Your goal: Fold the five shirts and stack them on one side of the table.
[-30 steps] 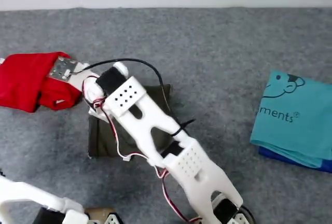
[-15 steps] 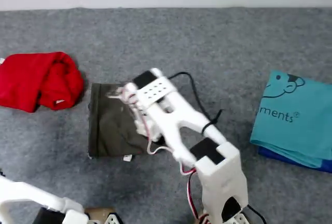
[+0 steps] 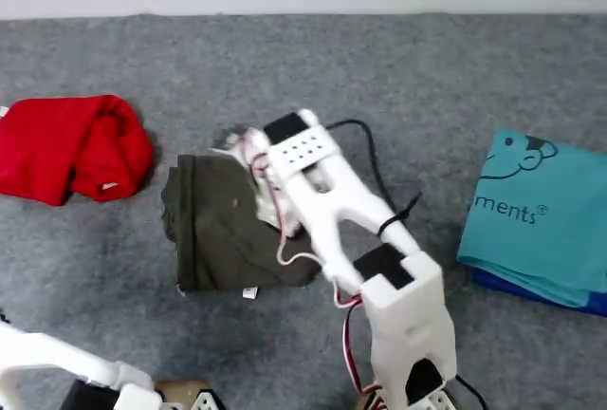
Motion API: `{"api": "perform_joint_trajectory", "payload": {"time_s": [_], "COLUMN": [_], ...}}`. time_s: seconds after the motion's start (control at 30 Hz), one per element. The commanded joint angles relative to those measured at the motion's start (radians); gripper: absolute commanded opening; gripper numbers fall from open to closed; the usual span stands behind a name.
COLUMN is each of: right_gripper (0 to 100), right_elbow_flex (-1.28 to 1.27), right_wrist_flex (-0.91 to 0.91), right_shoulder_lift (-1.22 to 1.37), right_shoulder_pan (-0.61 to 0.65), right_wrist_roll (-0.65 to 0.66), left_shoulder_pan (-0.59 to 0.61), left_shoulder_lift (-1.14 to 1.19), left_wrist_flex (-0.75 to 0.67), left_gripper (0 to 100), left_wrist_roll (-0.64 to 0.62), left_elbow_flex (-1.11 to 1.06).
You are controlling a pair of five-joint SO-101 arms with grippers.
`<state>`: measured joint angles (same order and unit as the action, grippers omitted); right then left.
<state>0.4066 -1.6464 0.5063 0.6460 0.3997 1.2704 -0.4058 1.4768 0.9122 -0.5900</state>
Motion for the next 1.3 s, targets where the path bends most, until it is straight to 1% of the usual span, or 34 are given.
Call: {"api": "perform_joint_trajectory", "payload": {"time_s": [0.0, 0.13, 0.23, 0.33, 0.43, 0.63, 0.73, 0.83, 1.27], "right_gripper": [0.9, 0.9, 0.9, 1.0, 1.0, 0.9, 0.9, 0.9, 1.0], "right_elbow_flex": [0.19, 0.256, 0.278, 0.302, 0.358, 0.485, 0.571, 0.678, 1.129], "right_wrist_flex": [-0.01, 0.048, 0.171, 0.328, 0.432, 0.581, 0.607, 0.518, -0.058], "right_shoulder_lift": [-0.048, 0.019, 0.09, 0.174, 0.257, 0.42, 0.49, 0.518, 0.516], "right_shoulder_pan": [0.09, 0.186, 0.214, 0.216, 0.213, 0.173, 0.137, 0.127, 0.176], "right_wrist_roll": [0.011, 0.015, 0.017, 0.017, 0.018, 0.018, 0.018, 0.018, 0.011], "left_shoulder_pan": [-0.002, -0.002, -0.002, -0.002, 0.003, 0.008, 0.008, 0.008, 0.0], "left_shoulder_lift": [-0.032, -0.032, -0.032, -0.032, -0.032, -0.032, -0.032, -0.032, -0.032], "left_wrist_flex": [-0.015, -0.015, -0.015, -0.015, -0.015, -0.011, -0.011, -0.011, -0.014], "left_gripper": [2, 2, 2, 2, 2, 2, 2, 2, 2], "left_wrist_roll": [0.006, 0.006, 0.006, 0.006, 0.006, 0.006, 0.006, 0.006, 0.006], "left_elbow_flex": [0.012, 0.012, 0.01, 0.01, 0.01, 0.01, 0.01, 0.01, 0.01]}}
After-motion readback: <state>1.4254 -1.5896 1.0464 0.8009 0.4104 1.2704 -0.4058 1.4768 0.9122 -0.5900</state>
